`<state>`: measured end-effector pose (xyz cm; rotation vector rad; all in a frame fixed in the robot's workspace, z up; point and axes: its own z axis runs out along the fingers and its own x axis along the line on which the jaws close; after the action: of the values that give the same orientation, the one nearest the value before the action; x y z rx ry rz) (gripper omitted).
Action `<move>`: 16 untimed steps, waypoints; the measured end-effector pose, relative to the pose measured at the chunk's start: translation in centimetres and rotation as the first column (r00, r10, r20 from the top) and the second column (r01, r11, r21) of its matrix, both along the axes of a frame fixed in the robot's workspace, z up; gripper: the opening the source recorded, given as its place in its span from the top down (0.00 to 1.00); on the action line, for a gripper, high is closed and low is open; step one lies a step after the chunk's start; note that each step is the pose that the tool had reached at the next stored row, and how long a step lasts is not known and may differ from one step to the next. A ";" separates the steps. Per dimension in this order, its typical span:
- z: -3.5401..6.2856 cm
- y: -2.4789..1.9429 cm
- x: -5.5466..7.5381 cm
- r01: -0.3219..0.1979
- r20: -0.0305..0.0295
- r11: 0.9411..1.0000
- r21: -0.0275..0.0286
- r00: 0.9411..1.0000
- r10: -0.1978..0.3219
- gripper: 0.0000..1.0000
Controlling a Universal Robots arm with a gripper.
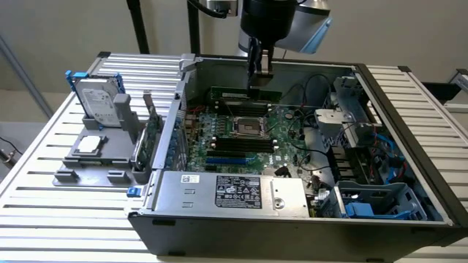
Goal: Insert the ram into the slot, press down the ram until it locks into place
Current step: 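Insert the ram into the slot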
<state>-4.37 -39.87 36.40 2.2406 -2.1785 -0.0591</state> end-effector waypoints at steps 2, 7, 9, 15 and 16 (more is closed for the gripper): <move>-0.44 0.12 0.1 0.000 0.000 1.000 0.000 1.000 0.000 0.87; -1.52 0.32 0.1 -0.001 0.000 1.000 0.000 1.000 0.001 0.87; -1.87 0.37 0.1 -0.001 0.000 1.000 0.000 1.000 0.001 0.87; -2.96 0.49 0.2 -0.002 0.000 1.000 0.000 1.000 0.002 0.87; -3.14 0.50 0.2 -0.002 0.000 1.000 0.000 1.000 0.002 0.87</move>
<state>-4.14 -39.37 33.26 2.2424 -2.1763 -0.0590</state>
